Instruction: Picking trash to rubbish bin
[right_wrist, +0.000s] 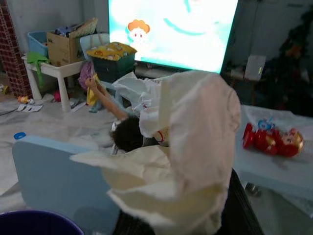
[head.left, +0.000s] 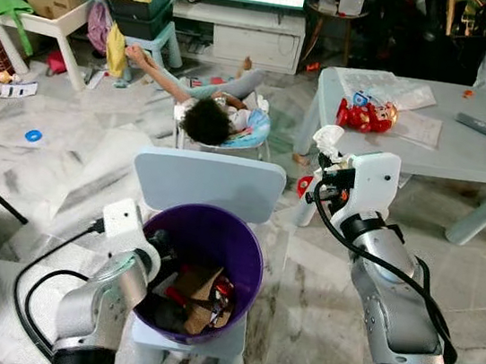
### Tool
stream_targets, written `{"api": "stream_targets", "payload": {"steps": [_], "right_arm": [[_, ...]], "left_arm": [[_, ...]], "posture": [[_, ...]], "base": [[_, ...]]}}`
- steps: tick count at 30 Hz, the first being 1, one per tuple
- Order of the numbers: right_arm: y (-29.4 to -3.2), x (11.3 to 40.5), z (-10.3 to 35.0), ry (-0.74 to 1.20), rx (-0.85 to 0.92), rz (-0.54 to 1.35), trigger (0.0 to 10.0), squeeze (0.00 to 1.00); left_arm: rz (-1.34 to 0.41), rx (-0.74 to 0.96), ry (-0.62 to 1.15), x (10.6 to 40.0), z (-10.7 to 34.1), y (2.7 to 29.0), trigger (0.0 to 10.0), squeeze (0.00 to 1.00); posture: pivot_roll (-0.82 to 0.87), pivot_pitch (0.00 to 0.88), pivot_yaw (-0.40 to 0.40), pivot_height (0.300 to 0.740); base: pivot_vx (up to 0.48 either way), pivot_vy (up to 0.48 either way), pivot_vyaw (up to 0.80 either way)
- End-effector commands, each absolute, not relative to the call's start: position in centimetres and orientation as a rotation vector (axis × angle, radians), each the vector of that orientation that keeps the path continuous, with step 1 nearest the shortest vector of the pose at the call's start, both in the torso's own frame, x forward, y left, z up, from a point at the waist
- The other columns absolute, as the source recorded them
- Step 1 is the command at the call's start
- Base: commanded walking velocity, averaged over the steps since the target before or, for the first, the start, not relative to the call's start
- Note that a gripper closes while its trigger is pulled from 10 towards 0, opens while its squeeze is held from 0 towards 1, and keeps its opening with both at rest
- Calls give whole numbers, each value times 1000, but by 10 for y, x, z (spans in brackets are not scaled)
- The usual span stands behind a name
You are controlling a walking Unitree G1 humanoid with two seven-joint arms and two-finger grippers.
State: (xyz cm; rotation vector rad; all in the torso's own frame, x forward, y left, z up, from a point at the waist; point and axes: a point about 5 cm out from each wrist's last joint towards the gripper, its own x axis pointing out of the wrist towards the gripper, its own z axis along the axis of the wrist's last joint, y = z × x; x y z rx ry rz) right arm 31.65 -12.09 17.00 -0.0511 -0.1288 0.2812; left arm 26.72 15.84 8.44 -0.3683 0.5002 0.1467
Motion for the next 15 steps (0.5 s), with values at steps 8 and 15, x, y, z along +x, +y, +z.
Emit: {"api": "stream_targets", "payload": {"steps": [8,15], "right_arm": [[-94,336,148,-46,42,367,0,0],[-71,333,133,38,113,537,0,0]], "left_arm": [[112,-198,462,208,96,175,10000,1000],[56,-115,458,184,100,182,10000,1000]], "posture": [[219,103,19,740],[246,97,21,740]], "base": [[0,0,0],[0,0,0]]}}
